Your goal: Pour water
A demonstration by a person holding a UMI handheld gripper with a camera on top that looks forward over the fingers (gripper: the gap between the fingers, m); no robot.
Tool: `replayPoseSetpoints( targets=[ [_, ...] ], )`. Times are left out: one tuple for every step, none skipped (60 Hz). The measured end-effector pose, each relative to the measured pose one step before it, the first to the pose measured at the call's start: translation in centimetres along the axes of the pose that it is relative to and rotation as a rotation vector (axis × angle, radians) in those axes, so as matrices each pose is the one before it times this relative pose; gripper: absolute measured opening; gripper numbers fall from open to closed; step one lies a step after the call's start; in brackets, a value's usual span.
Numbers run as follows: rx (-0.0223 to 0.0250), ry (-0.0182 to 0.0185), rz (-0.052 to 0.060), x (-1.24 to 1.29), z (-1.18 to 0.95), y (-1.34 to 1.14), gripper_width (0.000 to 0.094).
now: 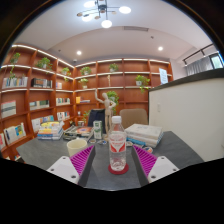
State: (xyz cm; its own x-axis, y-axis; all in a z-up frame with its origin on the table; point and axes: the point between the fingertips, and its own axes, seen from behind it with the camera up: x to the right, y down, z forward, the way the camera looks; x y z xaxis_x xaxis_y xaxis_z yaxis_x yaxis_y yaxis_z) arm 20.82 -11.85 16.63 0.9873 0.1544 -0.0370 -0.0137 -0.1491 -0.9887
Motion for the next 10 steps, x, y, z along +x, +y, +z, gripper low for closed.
replayPoseSetpoints(
  targets=[
    [0.00270, -0.00413, 0.0040, -0.154, -0.100, -0.093, 0.0759],
    [0.00145, -0.00425, 0.0031, -0.143, -0.104, -0.074, 0.0759],
    [-0.00012, -0.00394, 0.0023, -0.119, -0.089, -0.031, 0.0759],
    [0.00066, -0.00295, 0.0013, -0.078, 0.095, 0.069, 0.0759],
    [-0.00083, -0.00207, -0.0007, -0.156, -0.065, 0.008, 0.0758],
    [0.00000, -0.00059, -0.0022, -0.046, 0.000, -0.007, 0.0758],
    [-0.00123, 0.00039, -0.0019, -0.014, 0.005, 0.027, 0.0757],
    [-0.00249, 0.00151, -0.0020, 0.015, 0.042, 0.057, 0.0758],
    [-0.00363, 0.00228, -0.0017, 0.043, 0.057, 0.085, 0.0759],
    [-0.00369, 0.00268, -0.0020, 0.064, 0.051, 0.109, 0.0758]
  ],
)
